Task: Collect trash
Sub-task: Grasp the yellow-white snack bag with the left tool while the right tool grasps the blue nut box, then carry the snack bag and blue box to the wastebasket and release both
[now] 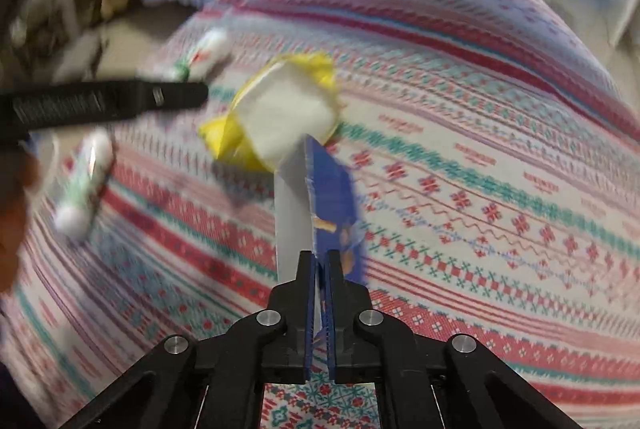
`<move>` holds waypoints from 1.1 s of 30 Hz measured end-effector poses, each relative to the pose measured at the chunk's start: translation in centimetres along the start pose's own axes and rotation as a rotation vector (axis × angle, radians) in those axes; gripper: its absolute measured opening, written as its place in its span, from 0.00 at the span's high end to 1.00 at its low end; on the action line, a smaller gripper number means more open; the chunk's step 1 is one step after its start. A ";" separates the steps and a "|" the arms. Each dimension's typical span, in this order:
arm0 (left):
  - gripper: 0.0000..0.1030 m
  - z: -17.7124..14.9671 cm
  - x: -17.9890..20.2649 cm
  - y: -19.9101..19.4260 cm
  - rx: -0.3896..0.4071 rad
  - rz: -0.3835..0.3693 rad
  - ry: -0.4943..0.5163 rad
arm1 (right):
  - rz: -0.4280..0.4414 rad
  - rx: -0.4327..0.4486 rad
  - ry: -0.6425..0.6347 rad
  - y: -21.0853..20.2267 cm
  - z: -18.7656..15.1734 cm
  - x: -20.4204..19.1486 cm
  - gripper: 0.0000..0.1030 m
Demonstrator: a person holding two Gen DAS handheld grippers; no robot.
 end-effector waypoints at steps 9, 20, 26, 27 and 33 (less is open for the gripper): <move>0.89 0.2 0.3 1.7 -0.022 0.008 -0.021 | 0.029 0.019 0.059 -0.4 0.2 1.3 0.96; 0.90 -0.7 -1.7 -2.9 0.067 -0.075 -0.122 | 0.113 -0.094 0.040 3.7 0.0 0.5 0.20; 0.90 -1.8 -3.5 -4.8 0.090 -0.124 -0.187 | 0.050 -0.176 -0.077 6.3 -0.4 -2.2 0.20; 0.90 -2.0 -3.7 -5.2 0.095 -0.127 -0.189 | 0.042 -0.183 -0.080 6.5 -0.5 -2.4 0.20; 0.90 -2.9 -5.0 -7.0 0.117 -0.145 -0.200 | 0.014 -0.222 -0.112 8.2 -1.0 -3.5 0.31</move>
Point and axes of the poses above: each gripper's, at about its wrist camera, not at the fingertips, and y roughly the way its jaws point, x to its right, z to its top, the point moved 4 cm from there along y, roughly the way its jaws point, and after that the axes turned 15 degrees about -x, right-handed, at the moved point
